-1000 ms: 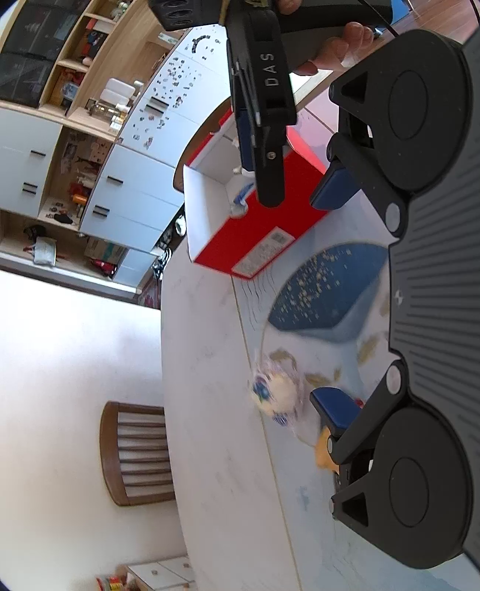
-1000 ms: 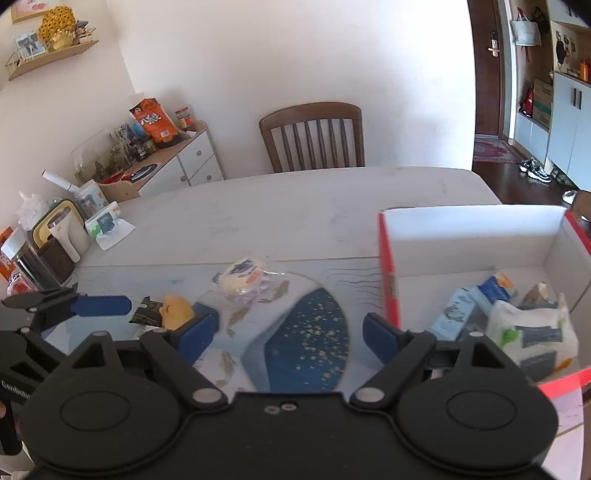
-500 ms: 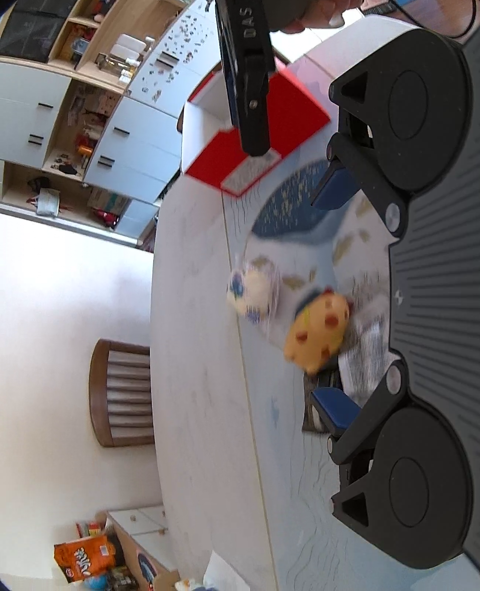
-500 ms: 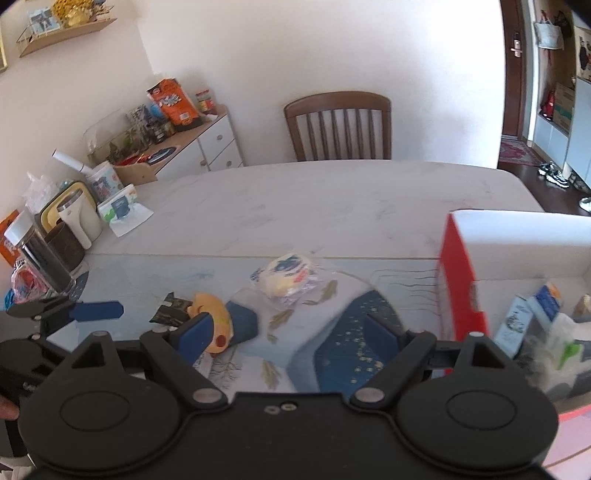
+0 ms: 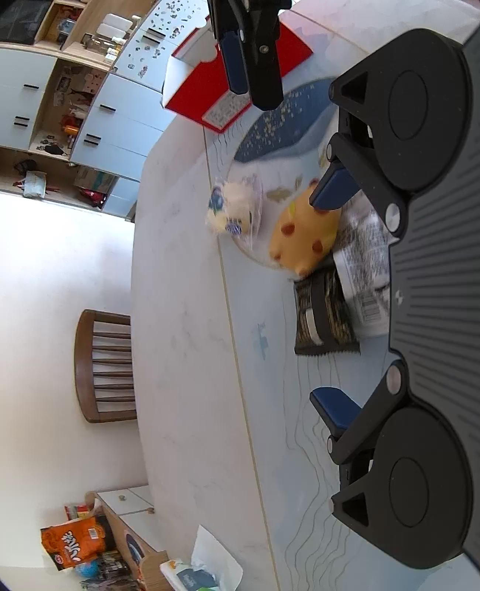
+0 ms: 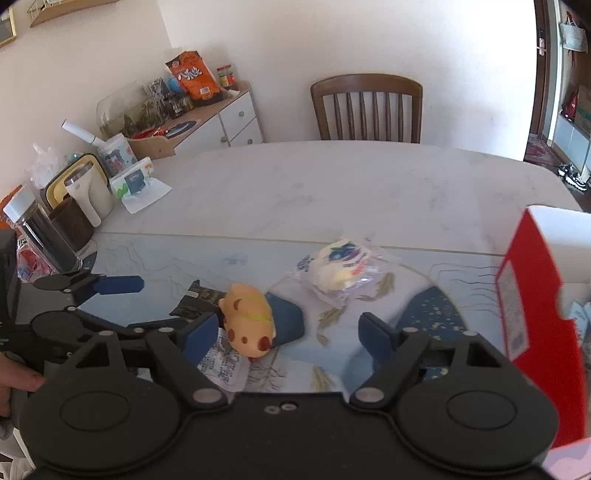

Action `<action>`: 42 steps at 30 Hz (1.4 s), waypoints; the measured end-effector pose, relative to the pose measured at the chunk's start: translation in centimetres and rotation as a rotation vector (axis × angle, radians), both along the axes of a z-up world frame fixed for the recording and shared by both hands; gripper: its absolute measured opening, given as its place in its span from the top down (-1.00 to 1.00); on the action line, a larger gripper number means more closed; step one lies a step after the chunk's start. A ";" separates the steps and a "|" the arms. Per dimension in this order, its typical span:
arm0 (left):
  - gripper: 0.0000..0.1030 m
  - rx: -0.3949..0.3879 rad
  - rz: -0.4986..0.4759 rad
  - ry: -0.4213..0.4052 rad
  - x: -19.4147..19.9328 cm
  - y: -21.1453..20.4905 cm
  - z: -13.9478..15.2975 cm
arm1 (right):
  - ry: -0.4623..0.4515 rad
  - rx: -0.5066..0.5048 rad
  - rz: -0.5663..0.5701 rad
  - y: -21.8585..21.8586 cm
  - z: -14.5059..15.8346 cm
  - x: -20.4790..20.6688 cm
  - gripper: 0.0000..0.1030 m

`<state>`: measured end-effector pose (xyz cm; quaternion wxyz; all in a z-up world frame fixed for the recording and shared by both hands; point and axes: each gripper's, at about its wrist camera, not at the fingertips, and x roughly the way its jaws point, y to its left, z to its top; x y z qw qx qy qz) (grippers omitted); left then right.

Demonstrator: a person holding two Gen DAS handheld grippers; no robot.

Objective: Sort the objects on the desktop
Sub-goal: 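Reach left gripper to the black snack bag while right reaches the yellow toy, then grasp the black snack bag with left gripper while right grasps the yellow toy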

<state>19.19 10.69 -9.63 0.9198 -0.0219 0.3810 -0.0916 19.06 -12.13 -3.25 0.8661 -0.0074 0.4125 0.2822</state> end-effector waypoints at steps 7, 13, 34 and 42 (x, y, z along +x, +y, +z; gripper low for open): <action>-0.99 0.017 0.003 0.007 1.4 0.3 -1.5 | 0.041 -0.013 -0.005 2.8 -1.6 1.2 -0.48; -0.99 -0.016 0.000 0.035 2.6 1.2 -2.7 | 0.086 -0.030 -0.002 4.5 -3.2 2.1 -0.40; -0.80 -0.131 -0.013 0.065 3.8 2.3 -4.4 | 0.267 0.074 -0.056 5.2 -6.9 5.1 0.06; -0.17 -0.158 -0.028 0.069 3.8 2.0 -4.3 | 0.240 0.084 -0.079 4.7 -6.3 4.8 0.27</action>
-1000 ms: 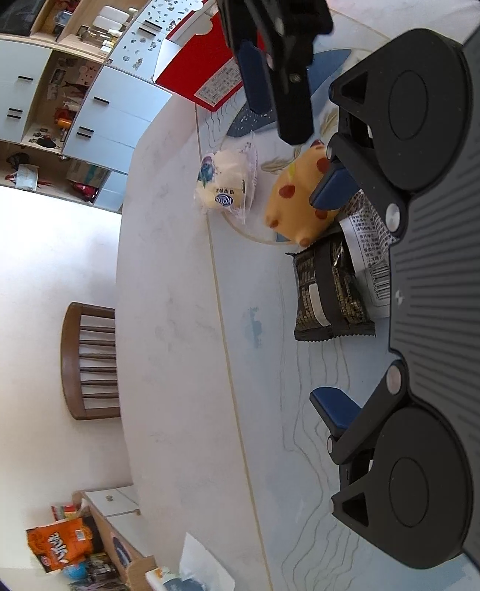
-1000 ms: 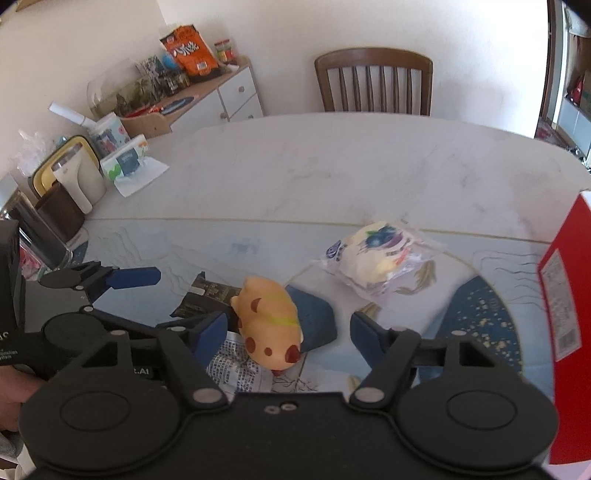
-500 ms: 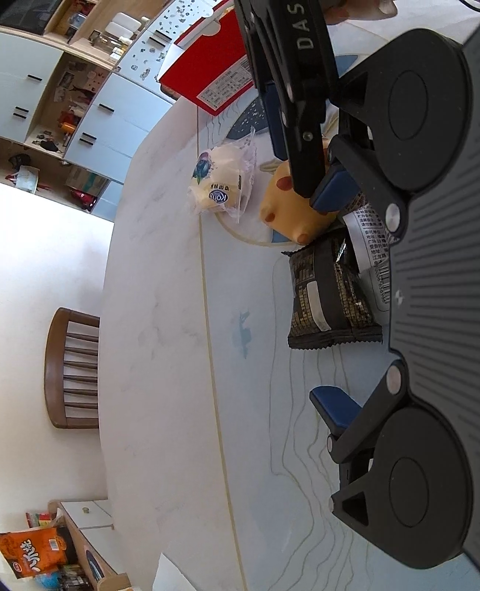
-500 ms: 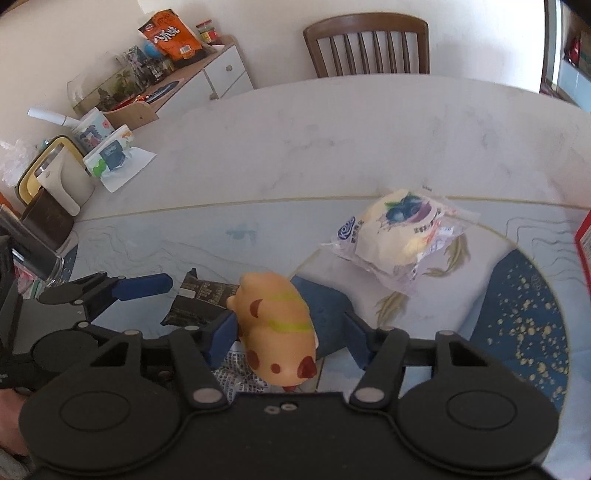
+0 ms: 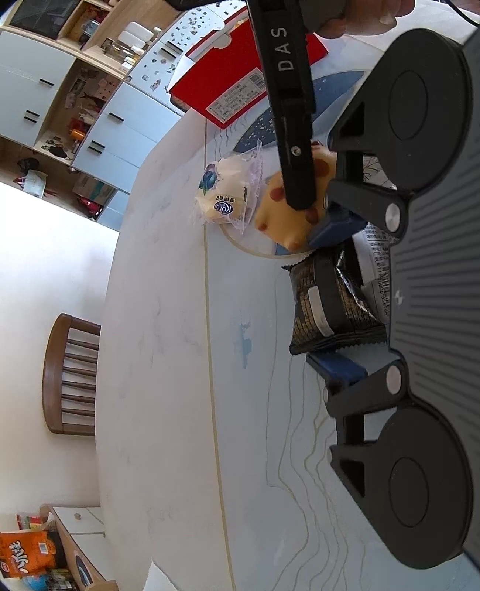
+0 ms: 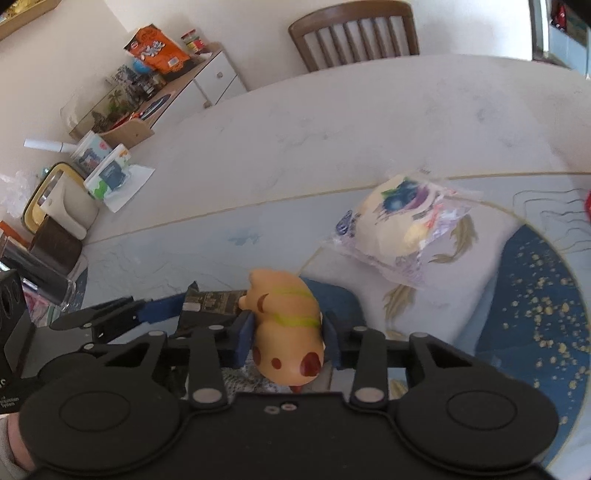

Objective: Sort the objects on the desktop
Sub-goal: 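Grasp the black snack bag with left gripper while right grasps the yellow toy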

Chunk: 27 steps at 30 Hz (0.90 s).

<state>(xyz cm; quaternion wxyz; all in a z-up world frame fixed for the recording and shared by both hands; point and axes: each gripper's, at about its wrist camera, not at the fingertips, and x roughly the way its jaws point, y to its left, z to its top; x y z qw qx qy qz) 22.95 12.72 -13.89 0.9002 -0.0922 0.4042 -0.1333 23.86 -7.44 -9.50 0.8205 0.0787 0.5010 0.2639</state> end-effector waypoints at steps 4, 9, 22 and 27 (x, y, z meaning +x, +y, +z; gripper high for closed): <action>-0.02 -0.006 0.004 0.010 0.2 -0.1 0.1 | -0.050 -0.058 -0.009 -0.2 0.8 -0.3 0.28; 0.15 -0.011 0.018 0.004 0.3 -0.1 0.5 | -0.102 -0.118 -0.007 -0.3 1.6 -0.8 0.29; 0.34 0.011 0.035 -0.022 -0.6 -0.2 2.2 | -0.156 -0.132 -0.040 -2.1 3.2 -2.1 0.31; 0.35 -0.002 0.052 -0.038 -1.5 0.0 3.3 | -0.172 -0.131 -0.047 -2.9 3.9 -2.8 0.31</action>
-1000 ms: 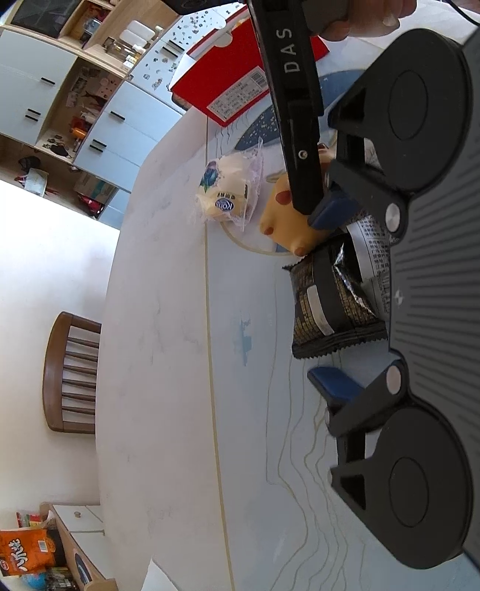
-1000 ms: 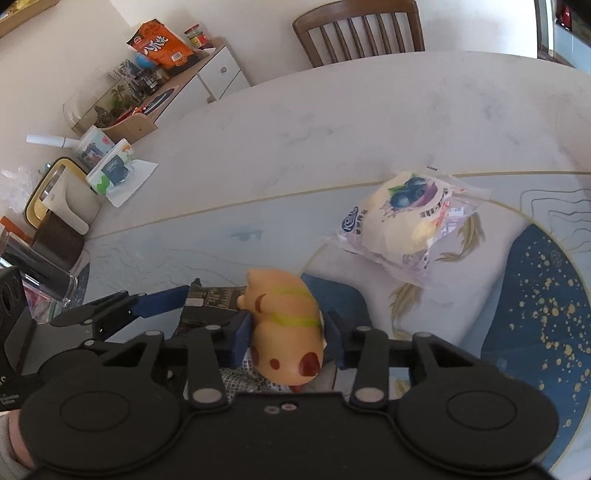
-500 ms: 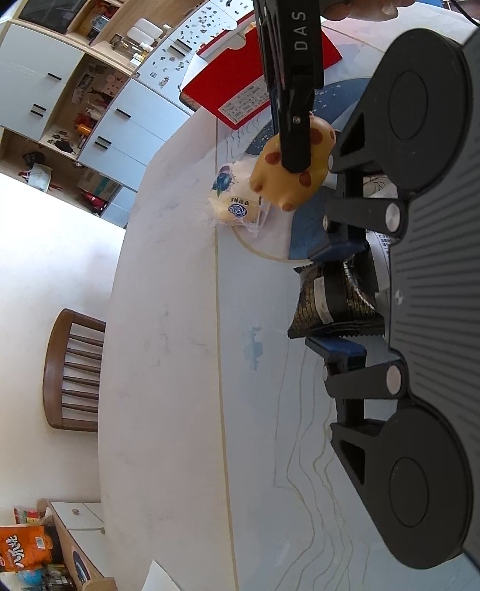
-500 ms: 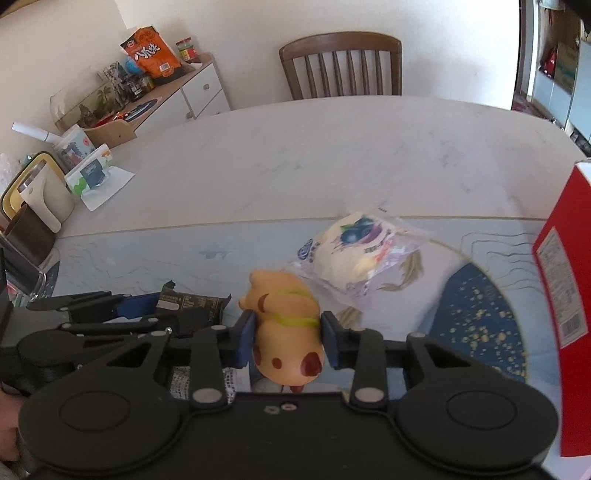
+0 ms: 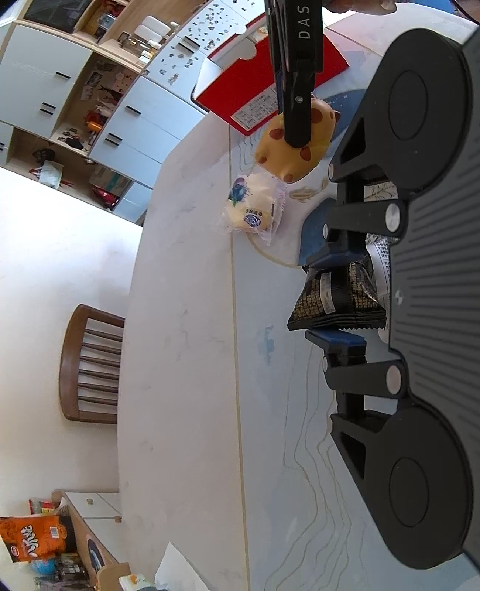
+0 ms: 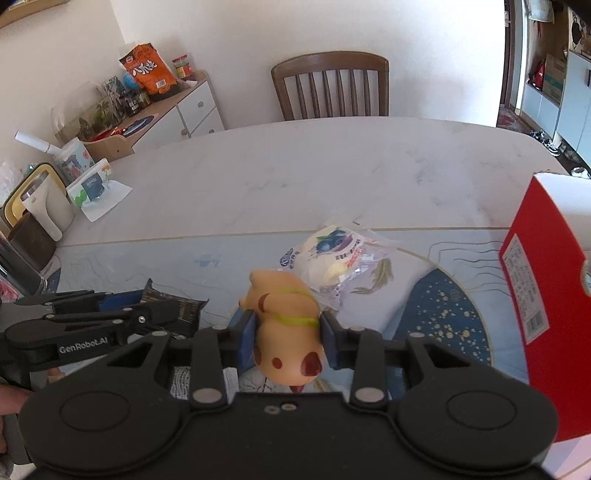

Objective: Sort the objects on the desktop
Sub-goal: 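Grasp the black snack bag with left gripper while right grasps the yellow toy, then carry the held black bag and yellow toy over the red box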

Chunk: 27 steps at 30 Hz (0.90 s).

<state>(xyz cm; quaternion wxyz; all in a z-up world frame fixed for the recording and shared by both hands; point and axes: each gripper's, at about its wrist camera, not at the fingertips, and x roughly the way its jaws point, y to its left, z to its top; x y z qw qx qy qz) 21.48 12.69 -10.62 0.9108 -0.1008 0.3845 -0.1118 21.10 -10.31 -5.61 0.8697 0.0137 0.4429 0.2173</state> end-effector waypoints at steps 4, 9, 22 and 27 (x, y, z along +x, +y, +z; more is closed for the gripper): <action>0.39 -0.001 0.003 -0.015 -0.8 -0.2 0.9 | -0.013 0.003 -0.005 -0.7 0.6 -0.6 0.31; 0.43 0.016 -0.015 -0.031 -1.7 -1.0 1.7 | -0.032 0.001 -0.013 -1.7 1.3 -1.4 0.31; 0.44 -0.041 -0.035 -0.098 -3.2 -3.5 5.1 | -0.087 0.005 -0.041 -5.6 3.9 -3.7 0.32; 0.44 -0.062 -0.063 -0.124 -3.4 -5.6 6.7 | -0.103 0.018 -0.066 -7.7 4.9 -4.4 0.32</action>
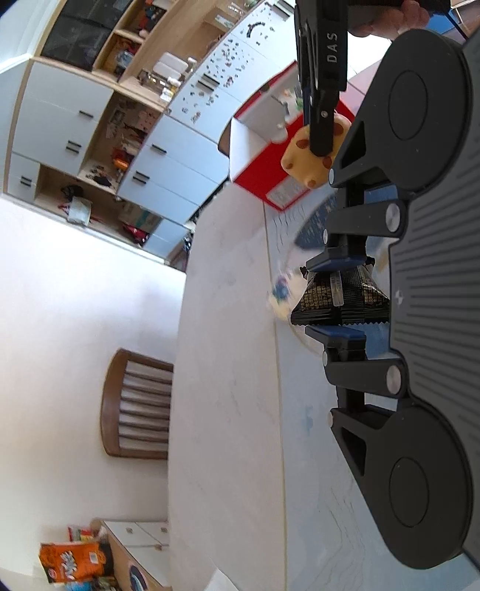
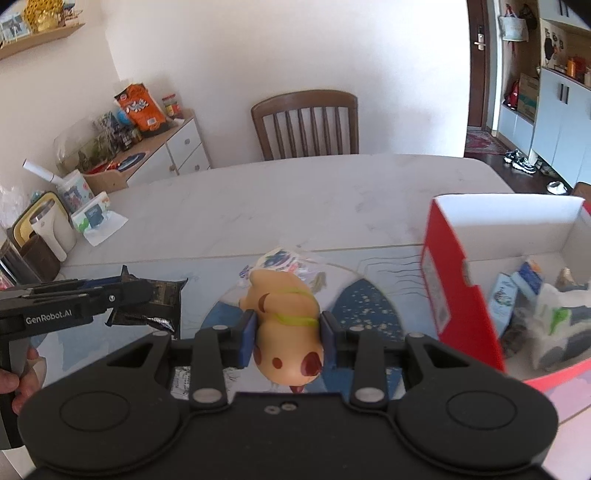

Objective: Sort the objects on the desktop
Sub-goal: 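Carry the held black bag and yellow toy over the red box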

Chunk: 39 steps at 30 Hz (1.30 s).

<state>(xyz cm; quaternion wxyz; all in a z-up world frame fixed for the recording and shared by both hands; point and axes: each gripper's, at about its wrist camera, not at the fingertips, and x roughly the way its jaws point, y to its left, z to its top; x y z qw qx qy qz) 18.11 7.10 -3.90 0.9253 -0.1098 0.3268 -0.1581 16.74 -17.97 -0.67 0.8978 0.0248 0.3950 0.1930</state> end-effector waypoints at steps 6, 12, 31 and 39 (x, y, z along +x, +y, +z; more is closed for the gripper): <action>0.44 -0.005 -0.046 -0.034 0.1 -3.4 1.7 | -0.036 0.003 -0.027 -2.8 1.2 -0.9 0.32; 0.44 -0.001 -0.084 -0.052 0.4 -7.3 2.7 | -0.058 0.018 -0.045 -6.1 1.9 -1.2 0.33; 0.44 0.026 -0.170 -0.082 2.8 -20.2 4.1 | -0.094 0.024 -0.095 -17.6 2.5 1.2 0.33; 0.44 0.062 -0.212 -0.089 4.3 -25.4 4.5 | -0.098 0.010 -0.112 -21.3 2.2 2.6 0.33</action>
